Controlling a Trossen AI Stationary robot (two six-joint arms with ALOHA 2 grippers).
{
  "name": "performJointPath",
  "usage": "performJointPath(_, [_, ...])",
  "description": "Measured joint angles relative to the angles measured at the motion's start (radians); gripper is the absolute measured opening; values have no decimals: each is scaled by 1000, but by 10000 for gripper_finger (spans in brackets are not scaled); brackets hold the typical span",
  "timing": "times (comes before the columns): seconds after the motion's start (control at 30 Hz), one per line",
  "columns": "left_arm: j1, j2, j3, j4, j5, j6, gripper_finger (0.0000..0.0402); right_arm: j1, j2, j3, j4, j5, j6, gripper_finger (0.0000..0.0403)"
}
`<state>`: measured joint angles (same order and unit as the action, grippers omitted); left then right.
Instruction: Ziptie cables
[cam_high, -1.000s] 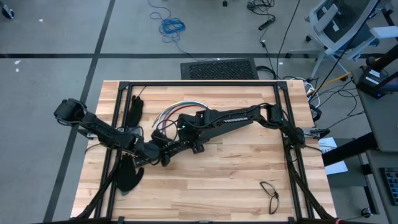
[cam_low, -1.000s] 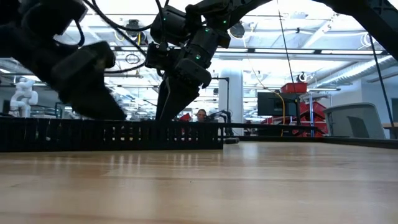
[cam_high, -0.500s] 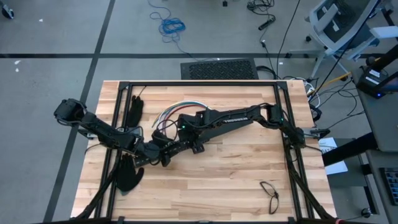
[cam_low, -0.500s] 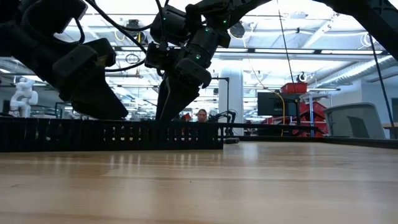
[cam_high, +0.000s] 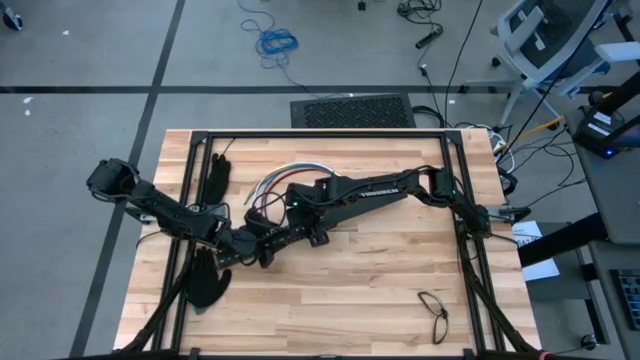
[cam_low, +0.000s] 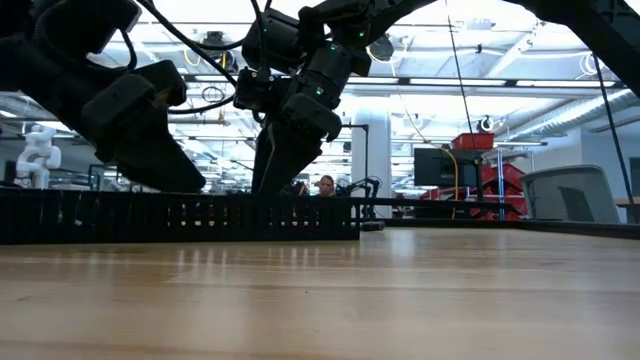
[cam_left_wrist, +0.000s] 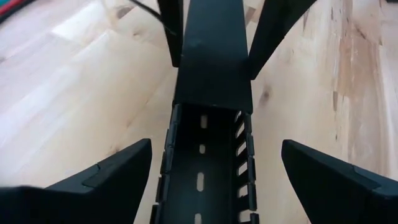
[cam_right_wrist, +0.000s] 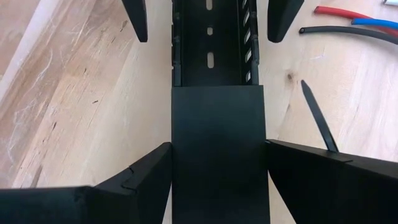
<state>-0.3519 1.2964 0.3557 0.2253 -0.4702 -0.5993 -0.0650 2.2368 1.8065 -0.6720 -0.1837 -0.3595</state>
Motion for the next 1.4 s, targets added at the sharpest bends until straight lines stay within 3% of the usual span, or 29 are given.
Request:
performJointPath(0.17, [22, 0, 0, 1, 0, 105, 354, 0, 0, 0, 1, 0, 0, 238])
performJointPath(0.37, [118, 0, 0, 3, 5, 108, 354, 0, 0, 0, 2, 0, 0, 238])
performJointPath(0.5, [172, 14, 0, 22, 71, 107, 354, -4, 0, 0, 2, 1, 0, 238])
performJointPath(0.67, [171, 113, 2, 170, 113, 75, 354, -11, -1, 0, -19, -3, 0, 238])
performJointPath(0.87, [160, 157, 23, 194, 114, 47, 354, -11, -3, 0, -50, -4, -7, 238])
performJointPath(1.4, [151, -6, 26, 129, 169, 36, 354, -12, -2, 1, -37, 4, -18, 238])
